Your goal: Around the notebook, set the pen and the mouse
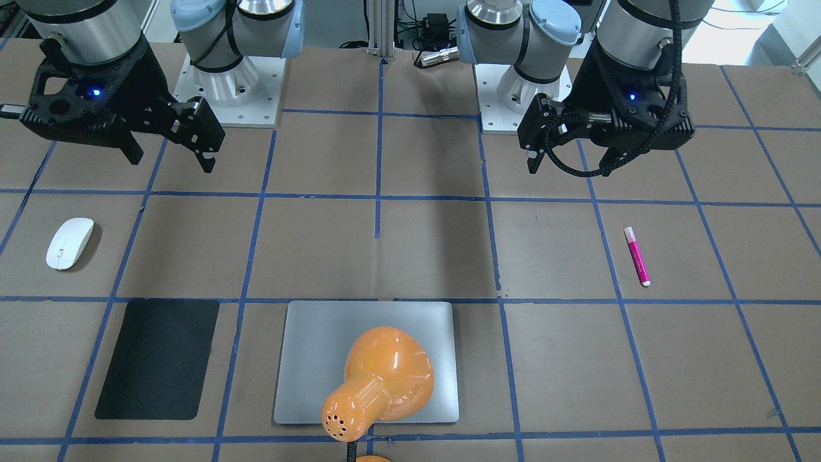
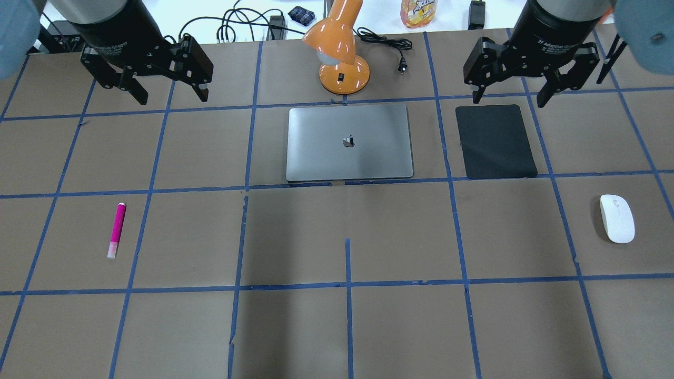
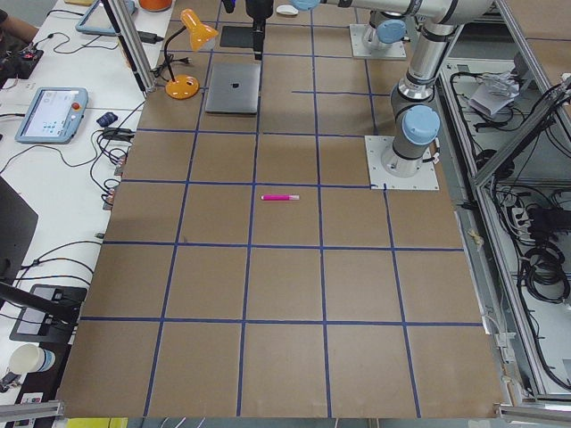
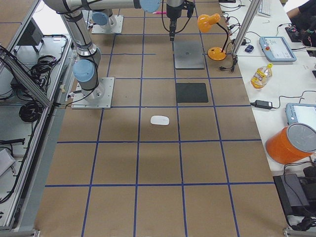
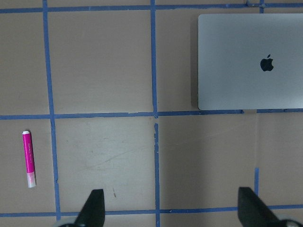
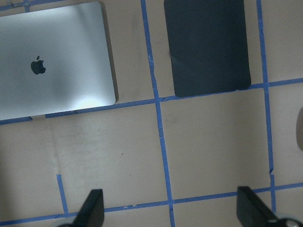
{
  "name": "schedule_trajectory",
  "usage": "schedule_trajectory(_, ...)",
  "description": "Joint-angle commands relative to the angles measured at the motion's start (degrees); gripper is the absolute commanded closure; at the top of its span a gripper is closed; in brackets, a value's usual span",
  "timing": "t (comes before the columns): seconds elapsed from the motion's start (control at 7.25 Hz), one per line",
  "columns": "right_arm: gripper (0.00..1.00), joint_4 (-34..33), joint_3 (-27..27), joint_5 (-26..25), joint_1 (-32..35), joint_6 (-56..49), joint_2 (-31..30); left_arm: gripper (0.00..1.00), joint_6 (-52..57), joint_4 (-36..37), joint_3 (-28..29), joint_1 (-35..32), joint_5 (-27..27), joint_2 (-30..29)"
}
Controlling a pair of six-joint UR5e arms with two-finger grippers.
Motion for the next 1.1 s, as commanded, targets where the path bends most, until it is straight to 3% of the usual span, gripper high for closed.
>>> schedule_trajectory(0.0,0.00,0.0,-0.1,0.0,-0.3,-0.5,0.1,0.00,-0.1,0.9,-0.8,0.2,0.6,0.1)
schedule_trajectory(0.14,0.00,0.1,-0.2,0.0,-0.4,-0.6,0.1,0.00,-0.1,0.9,0.7,2.1,1.5,-0.2)
schedule_trajectory(0.41,0.00,0.1,-1.3,-0.7,-3.1,-2.7,0.4,0.00,1.3,-0.5,-2.0,1.7,1.2,0.6)
schedule_trajectory(0.55,0.00,0.8,-1.2,-0.5,-9.2,-7.2,0.4,0.00,11.2,1.1,-4.7,3.4,1.5,1.1)
schedule_trajectory(0.83,0.00,3.2,-0.6,-0.8,-16.5,-15.0,0.4,0.00,14.4,2.5,-7.1,15.3,0.7,-1.2)
schedule_trajectory(0.97,0.00,2.7,0.3,-0.9,-19.2,-17.4,2.2,0.00,13.8,6.1,-11.5,20.4,1.0,-3.3)
